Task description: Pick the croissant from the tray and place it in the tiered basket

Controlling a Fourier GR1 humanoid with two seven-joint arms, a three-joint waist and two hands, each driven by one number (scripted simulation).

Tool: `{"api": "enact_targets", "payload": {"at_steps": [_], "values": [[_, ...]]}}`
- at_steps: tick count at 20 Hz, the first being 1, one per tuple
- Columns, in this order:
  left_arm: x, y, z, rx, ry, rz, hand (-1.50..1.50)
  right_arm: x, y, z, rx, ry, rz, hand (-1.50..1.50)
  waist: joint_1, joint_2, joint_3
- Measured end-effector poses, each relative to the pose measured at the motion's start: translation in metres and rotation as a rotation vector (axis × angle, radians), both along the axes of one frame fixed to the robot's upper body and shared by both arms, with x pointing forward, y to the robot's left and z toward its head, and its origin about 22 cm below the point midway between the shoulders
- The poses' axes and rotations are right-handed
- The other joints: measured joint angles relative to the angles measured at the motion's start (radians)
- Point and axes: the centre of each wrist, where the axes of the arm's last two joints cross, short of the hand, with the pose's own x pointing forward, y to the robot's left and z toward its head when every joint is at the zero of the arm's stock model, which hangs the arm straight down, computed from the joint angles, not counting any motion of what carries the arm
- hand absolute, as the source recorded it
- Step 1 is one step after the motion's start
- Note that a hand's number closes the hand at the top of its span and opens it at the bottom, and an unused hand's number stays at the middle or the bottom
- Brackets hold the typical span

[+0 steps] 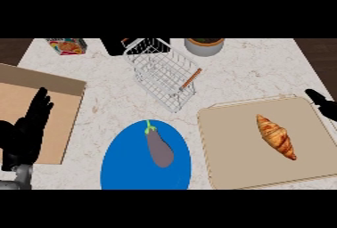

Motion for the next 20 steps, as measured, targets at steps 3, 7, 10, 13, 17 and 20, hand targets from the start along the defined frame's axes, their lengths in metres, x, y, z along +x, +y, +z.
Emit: {"api": "enact_targets", "payload": {"at_steps": [3,7,10,13,17,20], "values": [[-0.008,-0.022,-0.004,-0.032,-0.019,-0.038,0.00,-0.016,-0.011,-0.004,-0.029,-0.010,0.015,-1.50,0.003,-0.001,0.000],[-0.017,-0.042,-0.008,-0.071,-0.023,-0.059,0.00,-0.042,-0.020,-0.015,-0.145,0.127,0.019,-1.50,-0.005,0.001,-0.007],[-0.023,-0.052,-0.010,-0.099,-0.015,-0.072,0.00,-0.059,-0.022,-0.022,-0.270,0.288,0.014,-1.50,-0.004,0.005,-0.013],[-0.032,-0.055,-0.024,-0.108,0.044,-0.055,0.00,-0.073,-0.021,-0.019,-0.427,0.415,-0.013,-1.50,0.000,0.013,-0.026],[-0.044,-0.055,-0.046,-0.104,0.112,-0.036,0.00,-0.089,-0.009,-0.010,-0.628,0.538,-0.103,-1.50,0.008,0.020,-0.038],[-0.044,-0.060,-0.054,-0.107,0.123,-0.038,0.00,-0.101,0.011,-0.005,-0.725,0.578,-0.198,-1.50,0.017,0.022,-0.039]]}}
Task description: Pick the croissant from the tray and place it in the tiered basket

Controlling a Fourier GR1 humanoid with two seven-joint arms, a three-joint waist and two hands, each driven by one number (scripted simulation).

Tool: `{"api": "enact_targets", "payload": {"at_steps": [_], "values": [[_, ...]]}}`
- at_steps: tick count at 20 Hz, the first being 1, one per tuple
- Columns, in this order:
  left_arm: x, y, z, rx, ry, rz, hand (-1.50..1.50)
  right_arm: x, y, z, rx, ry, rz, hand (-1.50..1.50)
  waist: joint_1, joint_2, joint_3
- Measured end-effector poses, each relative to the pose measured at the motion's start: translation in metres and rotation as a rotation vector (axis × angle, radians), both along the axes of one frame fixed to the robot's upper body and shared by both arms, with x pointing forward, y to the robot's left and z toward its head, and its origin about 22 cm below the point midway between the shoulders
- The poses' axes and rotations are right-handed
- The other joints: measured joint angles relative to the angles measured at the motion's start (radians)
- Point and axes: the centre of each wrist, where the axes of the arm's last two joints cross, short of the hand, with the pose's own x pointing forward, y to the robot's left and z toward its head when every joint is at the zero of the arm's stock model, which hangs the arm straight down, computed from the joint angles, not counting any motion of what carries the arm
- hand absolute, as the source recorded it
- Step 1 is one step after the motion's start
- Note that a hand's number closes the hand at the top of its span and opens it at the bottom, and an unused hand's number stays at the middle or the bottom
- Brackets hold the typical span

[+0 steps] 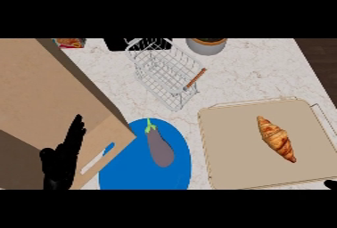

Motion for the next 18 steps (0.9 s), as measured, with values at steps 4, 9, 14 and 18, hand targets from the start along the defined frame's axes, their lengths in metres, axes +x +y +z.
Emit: {"api": "enact_targets", "payload": {"at_steps": [4,9,14,18], "values": [[0.002,-0.011,-0.009,-0.005,-0.010,-0.026,0.00,-0.012,0.035,-0.008,-0.082,0.007,-0.088,-1.50,0.022,0.002,0.002],[0.005,-0.018,-0.016,-0.005,-0.035,-0.053,0.00,-0.014,0.073,-0.028,-0.158,0.017,-0.158,-1.50,0.039,0.001,0.008],[0.006,-0.018,-0.019,-0.010,-0.048,-0.066,0.00,-0.003,0.094,-0.047,-0.270,0.067,-0.230,-1.50,0.046,0.001,0.010],[0.005,-0.020,-0.020,-0.002,-0.055,-0.066,0.00,0.012,0.103,-0.057,-0.341,0.126,-0.298,-1.50,0.048,0.001,0.009]]}}
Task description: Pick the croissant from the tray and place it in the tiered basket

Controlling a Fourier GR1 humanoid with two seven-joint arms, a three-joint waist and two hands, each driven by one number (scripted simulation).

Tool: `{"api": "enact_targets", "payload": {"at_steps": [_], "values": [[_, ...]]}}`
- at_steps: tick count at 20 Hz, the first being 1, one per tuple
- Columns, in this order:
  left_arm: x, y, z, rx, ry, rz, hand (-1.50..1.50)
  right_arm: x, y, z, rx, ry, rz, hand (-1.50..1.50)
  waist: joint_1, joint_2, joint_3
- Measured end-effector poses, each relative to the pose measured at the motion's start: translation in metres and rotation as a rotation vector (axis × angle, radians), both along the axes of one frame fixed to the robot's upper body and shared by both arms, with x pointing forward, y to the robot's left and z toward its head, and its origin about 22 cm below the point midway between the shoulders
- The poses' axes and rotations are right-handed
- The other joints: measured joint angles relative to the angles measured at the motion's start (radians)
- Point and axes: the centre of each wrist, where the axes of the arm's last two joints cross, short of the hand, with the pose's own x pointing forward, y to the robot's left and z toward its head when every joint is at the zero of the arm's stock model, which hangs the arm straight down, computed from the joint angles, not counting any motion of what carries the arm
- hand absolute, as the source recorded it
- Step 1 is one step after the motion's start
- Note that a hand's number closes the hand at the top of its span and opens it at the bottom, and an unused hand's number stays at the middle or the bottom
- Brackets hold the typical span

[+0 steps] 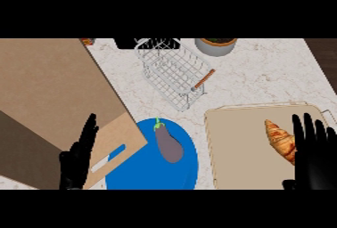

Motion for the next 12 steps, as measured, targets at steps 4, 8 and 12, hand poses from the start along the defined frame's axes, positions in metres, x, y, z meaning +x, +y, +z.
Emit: {"api": "enact_targets", "payload": {"at_steps": [4,8,12], "values": [[0.000,0.001,-0.001,-0.006,0.004,-0.002,0.00,0.007,0.008,-0.012,-0.012,0.038,-0.027,-1.50,-0.003,-0.002,0.002],[0.006,0.002,-0.001,-0.004,0.014,0.001,0.00,0.017,0.014,-0.017,-0.001,0.059,-0.028,-1.50,-0.003,-0.003,0.003],[0.003,0.005,-0.001,-0.005,0.005,-0.004,0.00,0.023,0.027,-0.023,-0.022,0.098,-0.051,-1.50,-0.003,-0.002,0.002]]}}
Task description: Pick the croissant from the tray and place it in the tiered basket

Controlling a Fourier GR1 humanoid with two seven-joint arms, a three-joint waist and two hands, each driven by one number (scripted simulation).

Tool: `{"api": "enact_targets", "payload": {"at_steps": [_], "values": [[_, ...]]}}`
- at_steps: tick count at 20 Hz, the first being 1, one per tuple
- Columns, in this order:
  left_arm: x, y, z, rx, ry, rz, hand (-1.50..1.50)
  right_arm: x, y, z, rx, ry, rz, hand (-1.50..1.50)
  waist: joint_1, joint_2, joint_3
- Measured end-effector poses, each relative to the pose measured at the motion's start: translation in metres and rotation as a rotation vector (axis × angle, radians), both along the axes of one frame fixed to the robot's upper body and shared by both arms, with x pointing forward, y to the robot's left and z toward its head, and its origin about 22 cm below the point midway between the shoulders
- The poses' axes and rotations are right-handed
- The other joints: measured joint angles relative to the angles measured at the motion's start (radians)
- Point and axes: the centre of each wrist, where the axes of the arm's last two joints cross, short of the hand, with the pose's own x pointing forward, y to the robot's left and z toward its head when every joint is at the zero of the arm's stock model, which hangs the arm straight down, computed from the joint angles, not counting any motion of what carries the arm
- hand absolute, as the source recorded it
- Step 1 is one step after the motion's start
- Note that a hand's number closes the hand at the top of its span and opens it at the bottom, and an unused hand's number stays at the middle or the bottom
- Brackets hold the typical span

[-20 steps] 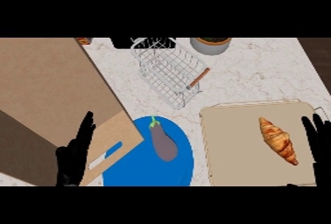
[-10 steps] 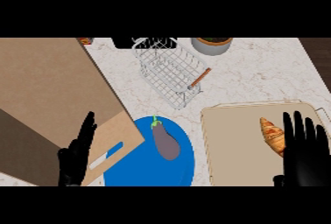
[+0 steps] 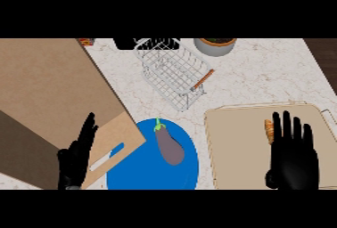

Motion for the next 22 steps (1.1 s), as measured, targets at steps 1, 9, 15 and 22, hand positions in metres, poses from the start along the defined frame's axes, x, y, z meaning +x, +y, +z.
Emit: {"api": "enact_targets", "payload": {"at_steps": [1,9,15,22], "values": [[0.001,0.000,0.000,-0.002,0.001,0.002,0.00,0.004,0.000,0.000,-0.009,0.013,-0.015,-1.50,0.000,0.000,0.000],[0.003,-0.002,-0.003,-0.001,0.005,-0.002,0.00,0.015,0.003,-0.013,-0.038,0.101,-0.097,-1.50,-0.002,-0.001,0.002],[0.001,-0.001,-0.005,-0.004,-0.011,-0.002,0.00,0.025,-0.008,-0.018,-0.045,0.139,-0.123,-1.50,-0.003,-0.001,0.001],[0.002,0.000,-0.005,0.003,-0.013,-0.007,0.00,0.034,-0.016,-0.020,-0.035,0.178,-0.160,-1.50,-0.003,-0.001,0.001]]}}
